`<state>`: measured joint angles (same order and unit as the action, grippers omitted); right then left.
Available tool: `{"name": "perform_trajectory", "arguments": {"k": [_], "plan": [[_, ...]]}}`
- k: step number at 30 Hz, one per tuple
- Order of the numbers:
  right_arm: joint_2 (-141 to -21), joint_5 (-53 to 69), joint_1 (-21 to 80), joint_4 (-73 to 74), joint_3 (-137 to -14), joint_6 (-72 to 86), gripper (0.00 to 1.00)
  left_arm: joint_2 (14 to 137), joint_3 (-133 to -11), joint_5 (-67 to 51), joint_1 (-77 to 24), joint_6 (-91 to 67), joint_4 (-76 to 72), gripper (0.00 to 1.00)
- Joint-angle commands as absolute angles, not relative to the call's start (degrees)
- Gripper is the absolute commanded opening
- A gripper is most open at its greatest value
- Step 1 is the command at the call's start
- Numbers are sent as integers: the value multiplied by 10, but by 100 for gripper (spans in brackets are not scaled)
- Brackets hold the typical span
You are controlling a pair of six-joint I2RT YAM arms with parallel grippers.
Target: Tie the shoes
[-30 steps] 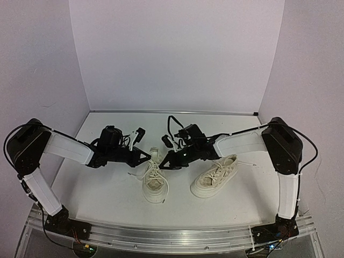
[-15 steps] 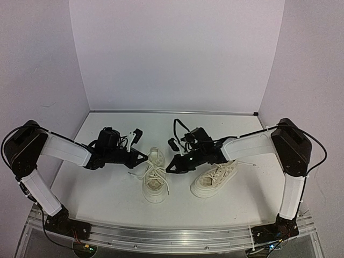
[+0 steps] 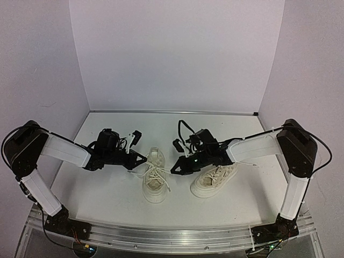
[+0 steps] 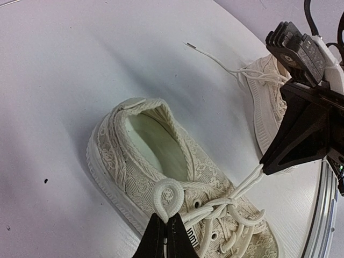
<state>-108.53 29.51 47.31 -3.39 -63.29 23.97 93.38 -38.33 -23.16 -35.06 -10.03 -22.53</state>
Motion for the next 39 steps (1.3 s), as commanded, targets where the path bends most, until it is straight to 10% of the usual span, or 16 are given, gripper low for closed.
{"name": "perform_trajectory", "arguments": {"k": [1,9,39], "plan": [[-1086,326,469,-20,-654,226,0,928,-387,-259,-340,-89,-250,0],[-1131,367,469,-20,-723,229,46,922,-389,-277,-340,-84,-247,0],[-1192,395,452,-61,-758,283,43,929,-391,-283,-340,-84,-253,0]]}}
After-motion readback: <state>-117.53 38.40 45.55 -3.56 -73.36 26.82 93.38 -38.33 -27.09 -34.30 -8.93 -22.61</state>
